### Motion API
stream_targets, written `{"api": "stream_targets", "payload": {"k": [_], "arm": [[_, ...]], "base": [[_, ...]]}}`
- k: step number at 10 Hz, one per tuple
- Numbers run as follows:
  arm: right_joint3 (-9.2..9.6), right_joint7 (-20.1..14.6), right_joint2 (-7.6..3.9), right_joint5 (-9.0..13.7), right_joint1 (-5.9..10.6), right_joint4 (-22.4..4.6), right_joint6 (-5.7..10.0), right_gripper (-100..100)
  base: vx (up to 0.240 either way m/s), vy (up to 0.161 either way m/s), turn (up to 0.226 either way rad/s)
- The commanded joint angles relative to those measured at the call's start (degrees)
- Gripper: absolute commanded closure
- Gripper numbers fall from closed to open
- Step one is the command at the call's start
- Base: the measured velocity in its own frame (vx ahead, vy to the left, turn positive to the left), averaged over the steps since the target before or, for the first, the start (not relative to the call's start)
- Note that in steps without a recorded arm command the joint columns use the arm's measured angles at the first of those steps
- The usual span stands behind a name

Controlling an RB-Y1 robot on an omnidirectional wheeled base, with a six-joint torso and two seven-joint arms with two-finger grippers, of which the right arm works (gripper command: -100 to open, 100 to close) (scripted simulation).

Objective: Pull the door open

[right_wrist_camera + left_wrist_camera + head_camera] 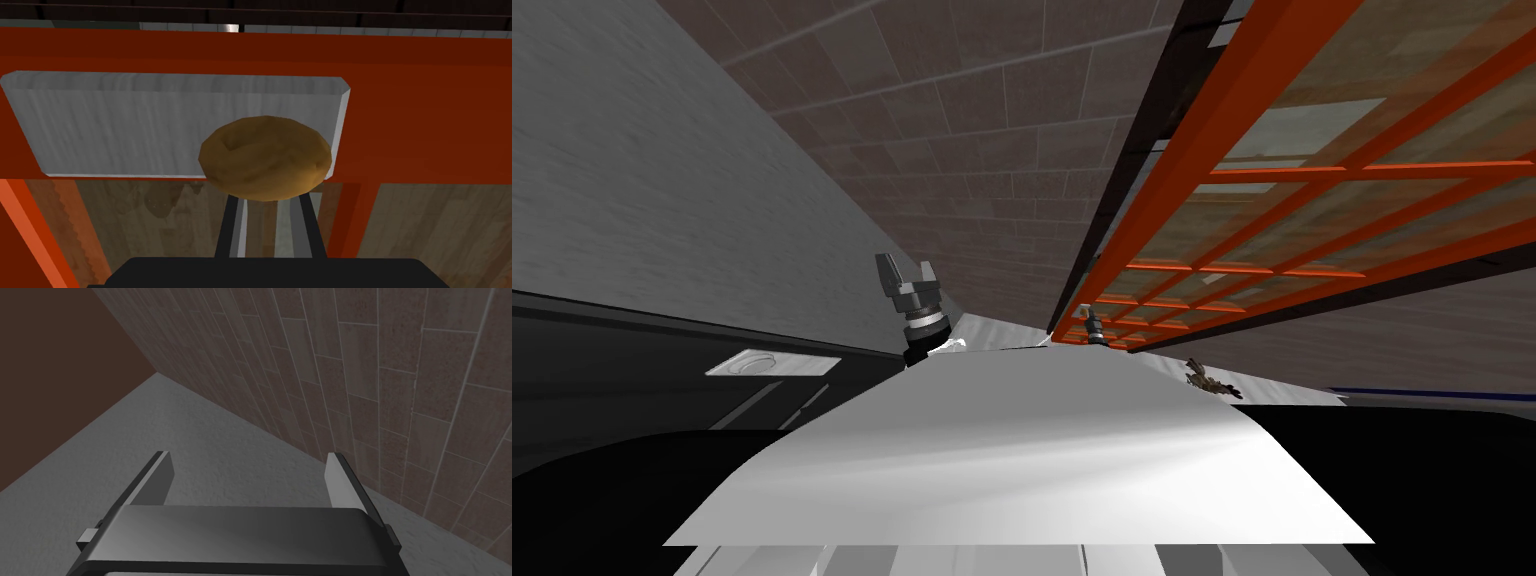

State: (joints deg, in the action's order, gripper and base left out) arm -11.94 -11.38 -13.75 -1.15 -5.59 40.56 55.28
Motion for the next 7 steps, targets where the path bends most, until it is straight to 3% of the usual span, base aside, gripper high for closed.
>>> {"api": "stream_targets", "payload": {"k": [1, 3, 7], "arm": [[1.4, -1.9, 0.83, 0.2, 1.16, -1.1, 1.18, 100], [3.16, -5.7, 0.5, 2.4, 1.84, -1.5, 0.84, 100], [4.93, -11.3, 0.16, 4.6, 2.52, -2.0, 0.51, 100]], "base": [[-0.041, -0.01, 0.031], [-0.059, -0.008, 0.023], [-0.045, -0.014, 0.02]]}}
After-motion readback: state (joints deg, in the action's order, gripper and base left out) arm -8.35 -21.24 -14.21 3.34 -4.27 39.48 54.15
